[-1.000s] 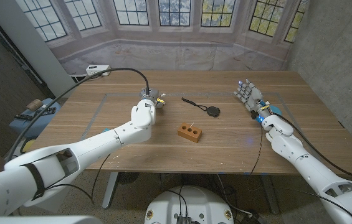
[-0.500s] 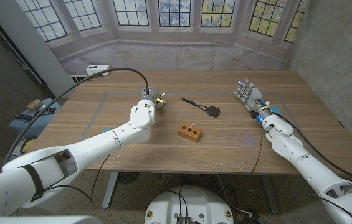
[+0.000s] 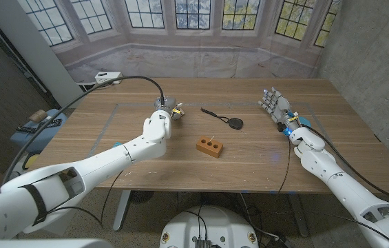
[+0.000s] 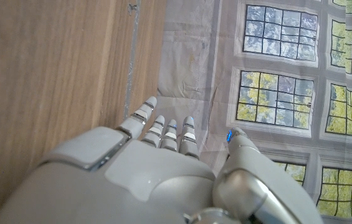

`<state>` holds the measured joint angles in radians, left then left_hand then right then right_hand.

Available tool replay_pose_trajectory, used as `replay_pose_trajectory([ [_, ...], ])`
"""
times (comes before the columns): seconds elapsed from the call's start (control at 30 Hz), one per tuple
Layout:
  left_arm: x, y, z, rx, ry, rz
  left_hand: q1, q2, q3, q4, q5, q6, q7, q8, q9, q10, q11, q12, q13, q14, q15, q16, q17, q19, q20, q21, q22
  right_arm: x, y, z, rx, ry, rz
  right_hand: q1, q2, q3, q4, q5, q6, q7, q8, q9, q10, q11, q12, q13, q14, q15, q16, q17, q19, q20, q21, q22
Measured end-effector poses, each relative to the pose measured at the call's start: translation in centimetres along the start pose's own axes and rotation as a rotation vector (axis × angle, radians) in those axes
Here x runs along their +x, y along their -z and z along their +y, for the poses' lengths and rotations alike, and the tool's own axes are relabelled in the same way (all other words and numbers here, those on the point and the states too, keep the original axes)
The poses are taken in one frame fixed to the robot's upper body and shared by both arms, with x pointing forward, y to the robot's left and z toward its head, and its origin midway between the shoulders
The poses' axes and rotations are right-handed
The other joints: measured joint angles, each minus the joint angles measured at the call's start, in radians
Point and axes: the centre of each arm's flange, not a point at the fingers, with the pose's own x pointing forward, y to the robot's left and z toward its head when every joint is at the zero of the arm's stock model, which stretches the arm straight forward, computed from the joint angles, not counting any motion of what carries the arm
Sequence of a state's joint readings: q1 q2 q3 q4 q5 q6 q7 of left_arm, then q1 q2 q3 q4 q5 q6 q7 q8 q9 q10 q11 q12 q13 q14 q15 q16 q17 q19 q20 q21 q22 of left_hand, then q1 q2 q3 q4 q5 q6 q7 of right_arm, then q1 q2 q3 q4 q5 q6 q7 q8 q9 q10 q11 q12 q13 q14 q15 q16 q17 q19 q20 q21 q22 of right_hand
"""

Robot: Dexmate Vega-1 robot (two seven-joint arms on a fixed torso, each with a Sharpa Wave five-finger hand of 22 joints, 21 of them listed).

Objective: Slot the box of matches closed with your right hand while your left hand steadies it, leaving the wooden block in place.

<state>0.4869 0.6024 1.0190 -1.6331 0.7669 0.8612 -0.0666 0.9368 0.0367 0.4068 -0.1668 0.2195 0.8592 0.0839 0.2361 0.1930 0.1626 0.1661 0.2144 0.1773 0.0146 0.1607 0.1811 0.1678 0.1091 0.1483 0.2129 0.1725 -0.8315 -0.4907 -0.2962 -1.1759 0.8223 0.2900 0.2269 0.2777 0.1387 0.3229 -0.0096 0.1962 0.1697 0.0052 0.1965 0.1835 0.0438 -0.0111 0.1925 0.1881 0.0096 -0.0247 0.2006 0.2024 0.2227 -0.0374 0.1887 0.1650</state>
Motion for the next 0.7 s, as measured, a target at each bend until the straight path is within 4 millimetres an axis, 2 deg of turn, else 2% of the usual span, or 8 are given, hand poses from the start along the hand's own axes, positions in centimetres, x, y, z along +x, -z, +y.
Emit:
replay_pose_trajectory([
  [0.3,-0.32,-0.04,0.24,-0.023,0.000,-0.010,0.000,0.000,-0.004,0.004,0.000,0.000,0.000,-0.008,0.000,0.000,0.000,-0.004,0.000,0.000,0.000,0.000,0.000,0.000,0.000,-0.006,0.002,-0.16,-0.27,0.20,-0.008,-0.003,-0.001,-0.004,0.004,0.000,0.000,0.000,0.000,0.000,0.000,0.000,0.000,0.000,0.000,0.000,0.000,0.000,0.000,0.000,0.001,0.013,0.000,0.000],
  [0.7,-0.72,0.21,0.58,-0.054,0.010,-0.026,0.000,0.000,-0.004,0.004,0.000,0.000,0.000,-0.015,0.005,0.000,0.000,-0.007,0.000,0.000,0.000,-0.004,0.000,0.000,0.000,-0.010,0.002,-0.32,-0.50,0.57,-0.020,-0.005,0.001,-0.004,0.004,0.004,-0.004,0.000,0.006,0.006,0.000,0.000,0.000,0.000,0.000,0.000,0.000,0.000,0.000,0.000,0.001,0.013,0.000,0.000],
])
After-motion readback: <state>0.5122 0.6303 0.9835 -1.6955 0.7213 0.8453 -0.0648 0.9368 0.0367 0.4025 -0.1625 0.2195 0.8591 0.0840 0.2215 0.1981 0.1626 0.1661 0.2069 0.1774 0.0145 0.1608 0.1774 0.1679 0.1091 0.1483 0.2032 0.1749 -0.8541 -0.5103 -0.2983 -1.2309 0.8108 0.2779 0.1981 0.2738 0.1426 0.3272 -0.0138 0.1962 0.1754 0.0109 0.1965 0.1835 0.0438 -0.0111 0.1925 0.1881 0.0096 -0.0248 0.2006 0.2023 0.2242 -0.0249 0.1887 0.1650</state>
